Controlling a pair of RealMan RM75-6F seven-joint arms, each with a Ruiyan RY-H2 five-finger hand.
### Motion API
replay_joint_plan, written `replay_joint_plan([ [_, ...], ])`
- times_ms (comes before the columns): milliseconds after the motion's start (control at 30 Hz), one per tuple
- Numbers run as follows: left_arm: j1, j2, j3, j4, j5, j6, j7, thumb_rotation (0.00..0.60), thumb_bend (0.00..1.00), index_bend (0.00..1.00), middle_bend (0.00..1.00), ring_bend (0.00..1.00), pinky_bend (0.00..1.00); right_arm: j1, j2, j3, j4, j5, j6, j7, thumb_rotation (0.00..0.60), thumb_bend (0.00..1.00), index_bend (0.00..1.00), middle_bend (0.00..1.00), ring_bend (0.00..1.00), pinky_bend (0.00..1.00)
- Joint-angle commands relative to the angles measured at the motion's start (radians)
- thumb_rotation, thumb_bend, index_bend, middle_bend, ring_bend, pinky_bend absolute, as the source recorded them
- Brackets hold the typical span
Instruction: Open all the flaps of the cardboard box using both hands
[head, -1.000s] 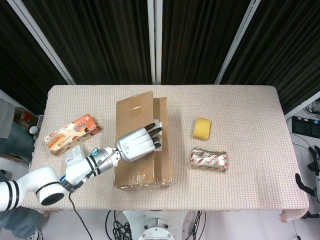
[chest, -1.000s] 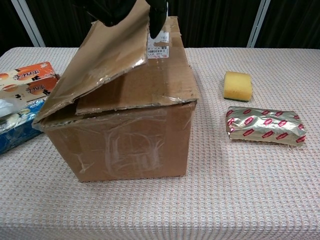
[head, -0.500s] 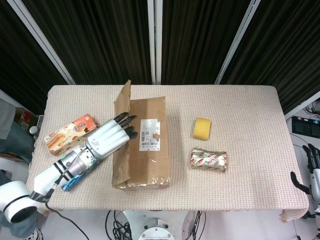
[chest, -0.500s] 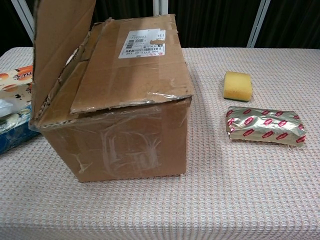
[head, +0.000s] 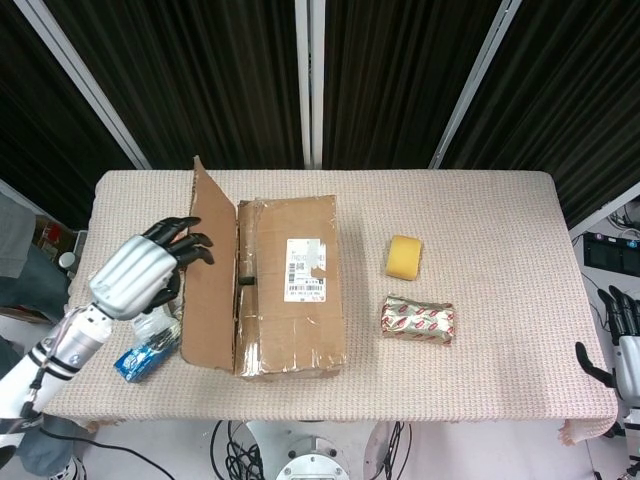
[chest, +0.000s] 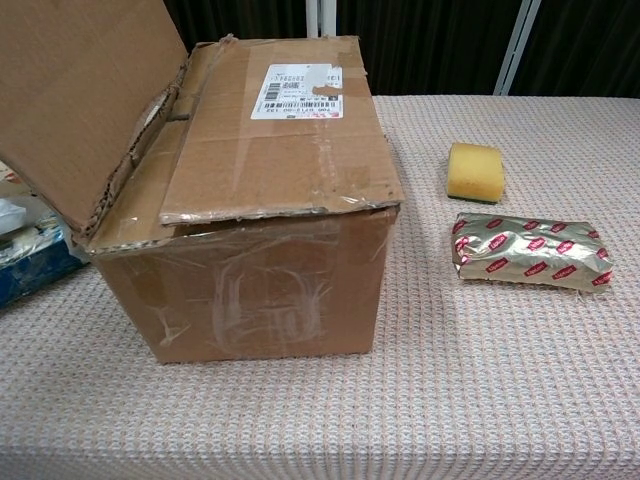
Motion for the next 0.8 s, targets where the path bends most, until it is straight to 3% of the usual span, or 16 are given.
replay_joint_plan([
  [33, 0.115, -0.027, 0.036, 0.101, 0.052, 0.143, -0.128, 0.6, 1.0, 0.33, 0.21, 0.1, 0.18, 0.003, 0.004, 0.0, -0.015, -0.005, 0.003, -0.015, 0.6, 0.3, 0.0, 0.0, 0.0, 0.0],
  [167, 0.193, -0.06, 0.023, 0.176, 0.027, 0.272, -0.162, 0.6, 1.0, 0.26, 0.17, 0.1, 0.18, 0.006, 0.012, 0.0, -0.038, -0.01, 0.007, -0.039, 0.6, 0.3, 0.0, 0.0, 0.0, 0.0],
  [233, 0.227, -0.07, 0.02, 0.204, -0.001, 0.31, -0.16, 0.6, 0.93, 0.22, 0.17, 0.1, 0.18, 0.009, 0.016, 0.0, -0.051, -0.013, 0.007, -0.052, 0.6, 0.3, 0.0, 0.0, 0.0, 0.0],
  [267, 0.242, -0.076, 0.021, 0.212, -0.016, 0.32, -0.157, 0.6, 0.86, 0.21, 0.18, 0.1, 0.18, 0.011, 0.018, 0.0, -0.056, -0.014, 0.005, -0.057, 0.6, 0.3, 0.0, 0.0, 0.0, 0.0],
  [400, 0.304, -0.099, 0.06, 0.223, -0.072, 0.306, -0.11, 0.6, 0.24, 0.2, 0.19, 0.1, 0.19, 0.036, 0.039, 0.007, -0.089, -0.044, 0.004, -0.083, 0.6, 0.3, 0.0, 0.0, 0.0, 0.0],
  [467, 0.328, -0.118, 0.079, 0.226, -0.087, 0.3, -0.07, 0.6, 0.12, 0.2, 0.19, 0.1, 0.19, 0.061, 0.062, 0.015, -0.113, -0.089, 0.013, -0.083, 0.6, 0.32, 0.0, 0.0, 0.0, 0.0],
  [500, 0.343, -0.131, 0.091, 0.225, -0.094, 0.297, -0.052, 0.6, 0.1, 0.2, 0.19, 0.1, 0.19, 0.085, 0.078, 0.023, -0.133, -0.131, 0.024, -0.068, 0.6, 0.38, 0.0, 0.0, 0.0, 0.0],
  [600, 0.377, -0.159, 0.114, 0.221, -0.107, 0.292, -0.039, 0.6, 0.08, 0.2, 0.2, 0.1, 0.19, 0.17, 0.132, 0.052, -0.202, -0.252, 0.028, -0.002, 0.6, 0.71, 0.0, 0.0, 0.0, 0.0],
  [667, 0.394, -0.167, 0.123, 0.219, -0.108, 0.29, -0.051, 0.6, 0.07, 0.2, 0.2, 0.1, 0.19, 0.235, 0.182, 0.073, -0.269, -0.3, -0.015, 0.008, 0.6, 0.85, 0.0, 0.0, 0.0, 0.0],
  [733, 0.413, -0.173, 0.129, 0.219, -0.102, 0.3, -0.063, 0.6, 0.06, 0.2, 0.2, 0.1, 0.2, 0.309, 0.238, 0.104, -0.357, -0.327, -0.083, -0.005, 0.6, 0.96, 0.0, 0.01, 0.0, 0.0],
  [800, 0.439, -0.184, 0.131, 0.222, -0.094, 0.332, -0.066, 0.6, 0.06, 0.2, 0.2, 0.1, 0.2, 0.405, 0.29, 0.155, -0.456, -0.331, -0.187, -0.048, 0.6, 1.0, 0.01, 0.04, 0.0, 0.0],
])
